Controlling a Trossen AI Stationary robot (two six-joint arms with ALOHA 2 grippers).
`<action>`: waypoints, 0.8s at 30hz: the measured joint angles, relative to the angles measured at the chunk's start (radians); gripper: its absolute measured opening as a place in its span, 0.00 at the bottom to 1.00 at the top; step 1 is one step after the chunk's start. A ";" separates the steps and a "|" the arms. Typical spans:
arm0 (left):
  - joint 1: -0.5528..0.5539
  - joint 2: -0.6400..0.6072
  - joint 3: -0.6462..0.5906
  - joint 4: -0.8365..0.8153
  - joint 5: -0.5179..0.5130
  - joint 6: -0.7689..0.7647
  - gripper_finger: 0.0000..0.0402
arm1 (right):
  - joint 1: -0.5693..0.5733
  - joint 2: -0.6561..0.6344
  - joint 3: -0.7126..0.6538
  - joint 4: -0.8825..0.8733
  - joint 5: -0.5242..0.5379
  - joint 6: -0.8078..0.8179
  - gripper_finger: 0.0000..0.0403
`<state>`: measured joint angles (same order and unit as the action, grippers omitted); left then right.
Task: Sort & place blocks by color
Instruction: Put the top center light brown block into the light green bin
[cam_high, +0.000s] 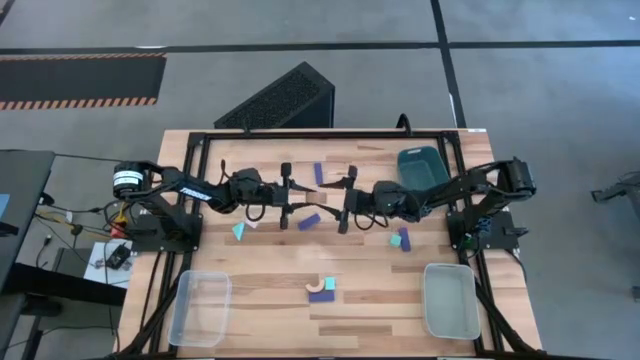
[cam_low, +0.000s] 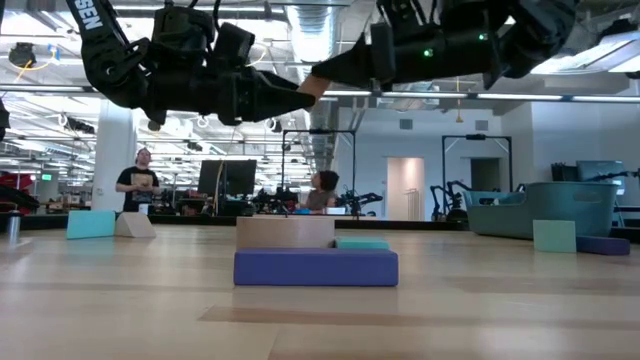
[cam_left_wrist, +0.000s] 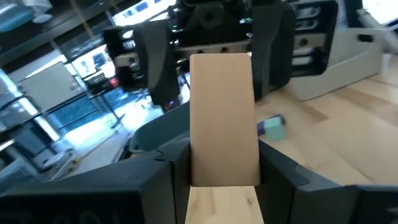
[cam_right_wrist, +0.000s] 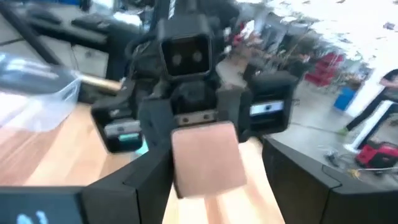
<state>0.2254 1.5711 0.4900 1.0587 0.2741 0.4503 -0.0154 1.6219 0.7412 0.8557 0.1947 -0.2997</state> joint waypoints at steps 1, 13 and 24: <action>0.001 0.000 0.000 -0.001 0.016 0.000 0.28 | 0.001 0.003 0.012 -0.027 -0.002 -0.002 0.66; 0.000 0.000 0.000 -0.018 -0.001 -0.030 0.30 | -0.003 0.002 0.057 -0.149 -0.013 0.019 0.43; -0.002 0.000 0.000 -0.027 -0.058 -0.074 0.31 | -0.012 0.002 0.057 -0.162 -0.020 0.027 0.33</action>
<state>0.2234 1.5711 0.4900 1.0317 0.2158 0.3767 -0.0277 1.6241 0.7979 0.6942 0.1745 -0.2730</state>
